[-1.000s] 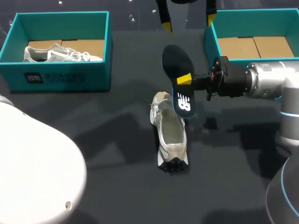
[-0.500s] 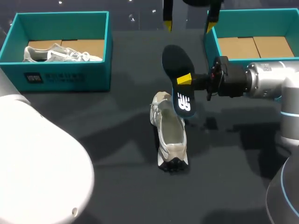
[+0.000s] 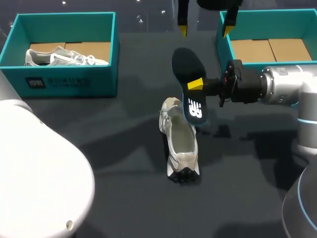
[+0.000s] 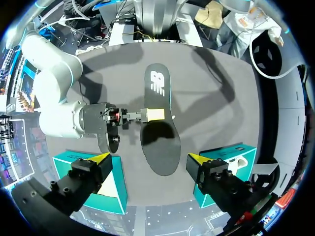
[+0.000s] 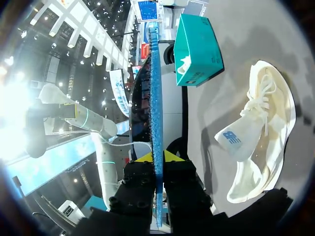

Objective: Take the shoe out of the shoebox, open the shoe tongue, remove and reinsert the insole, then place the shoe into the shoebox

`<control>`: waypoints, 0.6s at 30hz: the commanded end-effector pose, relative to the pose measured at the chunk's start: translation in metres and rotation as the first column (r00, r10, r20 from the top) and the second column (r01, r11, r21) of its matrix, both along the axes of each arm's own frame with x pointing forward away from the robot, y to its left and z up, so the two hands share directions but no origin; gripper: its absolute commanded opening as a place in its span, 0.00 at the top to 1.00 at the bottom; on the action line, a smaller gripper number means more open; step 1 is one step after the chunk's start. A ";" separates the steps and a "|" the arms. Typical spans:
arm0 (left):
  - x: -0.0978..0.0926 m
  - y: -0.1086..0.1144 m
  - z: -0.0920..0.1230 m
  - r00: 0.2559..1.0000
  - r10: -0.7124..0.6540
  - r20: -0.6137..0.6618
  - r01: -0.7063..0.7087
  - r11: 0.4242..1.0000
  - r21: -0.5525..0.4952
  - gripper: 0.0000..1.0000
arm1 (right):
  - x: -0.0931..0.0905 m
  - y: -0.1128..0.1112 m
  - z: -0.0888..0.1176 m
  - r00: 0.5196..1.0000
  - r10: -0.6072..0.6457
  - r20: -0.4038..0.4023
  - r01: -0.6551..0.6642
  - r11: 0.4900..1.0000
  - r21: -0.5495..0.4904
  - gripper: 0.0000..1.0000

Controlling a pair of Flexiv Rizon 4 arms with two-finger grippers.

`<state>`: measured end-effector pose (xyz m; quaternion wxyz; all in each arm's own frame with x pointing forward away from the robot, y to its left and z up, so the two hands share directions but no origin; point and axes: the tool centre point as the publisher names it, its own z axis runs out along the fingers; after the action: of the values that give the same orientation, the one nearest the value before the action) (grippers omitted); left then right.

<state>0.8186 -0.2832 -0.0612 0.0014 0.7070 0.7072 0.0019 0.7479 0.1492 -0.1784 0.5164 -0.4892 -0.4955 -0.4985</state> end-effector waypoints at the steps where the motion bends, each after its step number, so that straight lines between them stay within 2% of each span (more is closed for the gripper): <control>1: -0.006 0.023 -0.005 1.000 0.014 0.017 -0.012 0.991 -0.136 0.00 | -0.001 0.001 -0.001 1.000 -0.002 0.000 0.002 1.000 0.000 1.00; 8: -0.010 0.045 -0.008 0.999 0.037 0.030 -0.027 0.957 -0.290 0.00 | -0.001 0.001 -0.001 1.000 -0.002 0.000 0.002 1.000 0.000 1.00; 18: -0.012 0.070 -0.022 0.996 0.092 0.011 -0.074 0.859 -0.507 0.00 | -0.001 0.001 -0.001 1.000 -0.002 0.000 0.002 1.000 0.000 1.00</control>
<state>0.8078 -0.2323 -0.0760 0.0876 0.6695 0.7347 -0.0649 0.7480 0.1492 -0.1784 0.5164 -0.4892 -0.4954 -0.4985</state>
